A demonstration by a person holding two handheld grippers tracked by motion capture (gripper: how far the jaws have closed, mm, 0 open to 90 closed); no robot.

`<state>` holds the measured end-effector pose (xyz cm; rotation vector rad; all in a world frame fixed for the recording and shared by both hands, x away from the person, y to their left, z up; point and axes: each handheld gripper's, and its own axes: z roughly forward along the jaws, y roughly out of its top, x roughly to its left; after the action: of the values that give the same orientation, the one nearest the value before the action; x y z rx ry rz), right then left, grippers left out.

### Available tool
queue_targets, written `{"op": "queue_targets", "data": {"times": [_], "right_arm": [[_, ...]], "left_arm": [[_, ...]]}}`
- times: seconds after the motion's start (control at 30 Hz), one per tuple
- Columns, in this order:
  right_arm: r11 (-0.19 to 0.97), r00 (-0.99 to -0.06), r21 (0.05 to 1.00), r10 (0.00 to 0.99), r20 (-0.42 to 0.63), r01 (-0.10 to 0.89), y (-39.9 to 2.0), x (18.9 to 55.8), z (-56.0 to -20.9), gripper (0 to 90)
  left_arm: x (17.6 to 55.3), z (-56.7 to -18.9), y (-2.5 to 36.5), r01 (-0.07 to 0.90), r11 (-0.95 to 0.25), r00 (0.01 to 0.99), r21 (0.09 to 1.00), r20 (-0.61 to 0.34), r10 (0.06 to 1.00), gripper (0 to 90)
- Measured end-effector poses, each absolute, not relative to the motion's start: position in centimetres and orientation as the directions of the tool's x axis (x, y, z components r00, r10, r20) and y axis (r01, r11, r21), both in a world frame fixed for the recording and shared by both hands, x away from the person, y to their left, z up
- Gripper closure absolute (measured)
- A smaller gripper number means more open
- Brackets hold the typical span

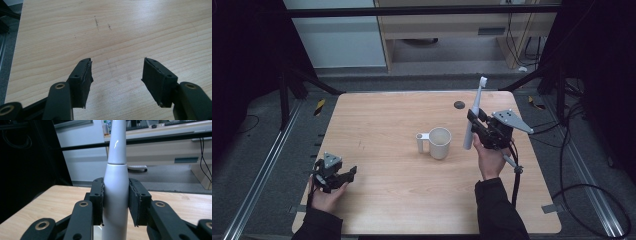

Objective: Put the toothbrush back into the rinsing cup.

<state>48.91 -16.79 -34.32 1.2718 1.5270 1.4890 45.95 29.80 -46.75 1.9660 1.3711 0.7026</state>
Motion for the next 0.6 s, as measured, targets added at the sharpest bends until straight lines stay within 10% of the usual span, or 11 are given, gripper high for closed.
{"op": "queue_targets", "data": {"times": [0.6], "right_arm": [[-0.169, -0.335, 0.972, 0.917, 0.216, 0.164, -14.7, 51.1, -34.3, 67.3]], "left_arm": [[45.9, -46.7, 29.8, 0.604, -0.257, 0.316, 0.754, 0.069, 0.946, 39.8]]}}
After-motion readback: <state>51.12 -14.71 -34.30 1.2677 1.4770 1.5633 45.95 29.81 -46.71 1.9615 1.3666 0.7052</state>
